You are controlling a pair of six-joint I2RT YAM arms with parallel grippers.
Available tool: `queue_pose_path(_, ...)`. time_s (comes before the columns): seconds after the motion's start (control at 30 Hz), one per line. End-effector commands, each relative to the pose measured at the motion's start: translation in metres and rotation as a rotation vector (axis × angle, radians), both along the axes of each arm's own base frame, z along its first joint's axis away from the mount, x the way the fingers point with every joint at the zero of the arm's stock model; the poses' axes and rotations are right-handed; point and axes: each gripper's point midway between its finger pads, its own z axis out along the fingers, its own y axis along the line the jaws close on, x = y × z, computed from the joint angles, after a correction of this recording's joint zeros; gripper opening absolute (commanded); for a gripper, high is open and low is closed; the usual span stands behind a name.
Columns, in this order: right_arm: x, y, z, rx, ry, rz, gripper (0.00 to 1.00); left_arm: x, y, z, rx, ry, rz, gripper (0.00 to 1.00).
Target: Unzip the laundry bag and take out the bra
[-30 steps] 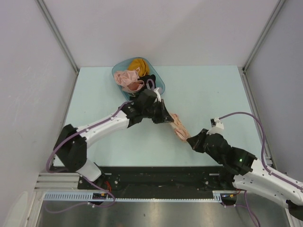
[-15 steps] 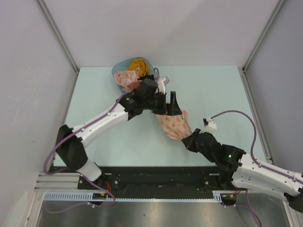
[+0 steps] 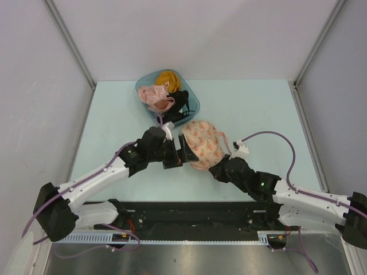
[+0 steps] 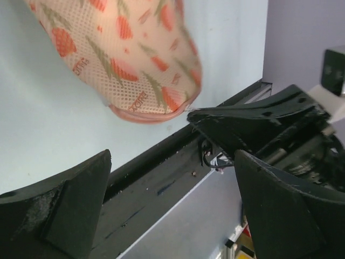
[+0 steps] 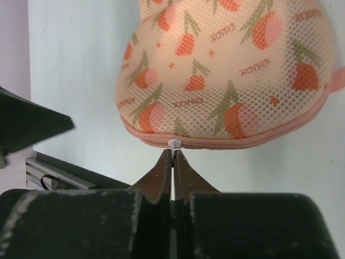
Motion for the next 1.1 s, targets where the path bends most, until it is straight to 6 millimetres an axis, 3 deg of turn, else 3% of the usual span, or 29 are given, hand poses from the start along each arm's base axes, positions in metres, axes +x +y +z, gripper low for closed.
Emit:
queue_pose_path(0.0,0.004,0.015,0.015,0.072,-0.032,0.005,0.00,-0.009,-0.006,-0.006,-0.130,0.101,0.062,1.00)
queue_pose_path(0.07,0.004,0.016,0.015,0.069,-0.032,0.004,0.00,-0.005,-0.009,-0.010,-0.192,0.129,0.107,1.00)
queue_pose_path(0.1,0.003,0.016,0.014,0.070,-0.029,0.005,0.00,-0.008,-0.008,-0.026,-0.188,0.158,0.121,1.00)
queue_pose_path(0.17,0.003,0.016,0.013,0.067,-0.030,0.002,0.00,-0.004,-0.017,-0.022,-0.266,0.177,0.128,1.00)
queue_pose_path(0.33,0.002,0.016,0.010,0.060,-0.022,-0.005,0.00,-0.001,-0.030,-0.047,-0.272,0.241,0.124,1.00)
queue_pose_path(0.43,0.000,0.019,0.007,0.054,-0.014,0.000,0.00,0.002,-0.036,-0.044,-0.335,0.256,0.132,1.00)
queue_pose_path(0.57,0.000,0.024,0.006,0.064,-0.012,0.008,0.00,0.007,-0.042,-0.059,-0.270,0.259,0.155,0.98)
queue_pose_path(0.67,0.000,0.027,0.005,0.071,-0.009,0.009,0.00,0.008,-0.044,-0.066,-0.229,0.271,0.162,0.73)
queue_pose_path(0.7,0.000,0.025,0.004,0.061,-0.005,0.008,0.00,0.008,-0.042,-0.070,-0.215,0.280,0.171,0.50)
queue_pose_path(0.77,-0.002,0.018,-0.002,0.037,0.009,-0.010,0.00,0.010,-0.038,-0.074,-0.188,0.279,0.188,0.23)
queue_pose_path(0.87,-0.003,-0.001,-0.007,-0.024,0.011,-0.039,0.00,0.014,-0.033,-0.071,-0.184,0.251,0.158,0.00)
queue_pose_path(1.07,-0.001,-0.057,-0.014,-0.106,-0.006,-0.125,0.00,0.017,-0.031,-0.068,-0.187,0.237,0.101,0.00)
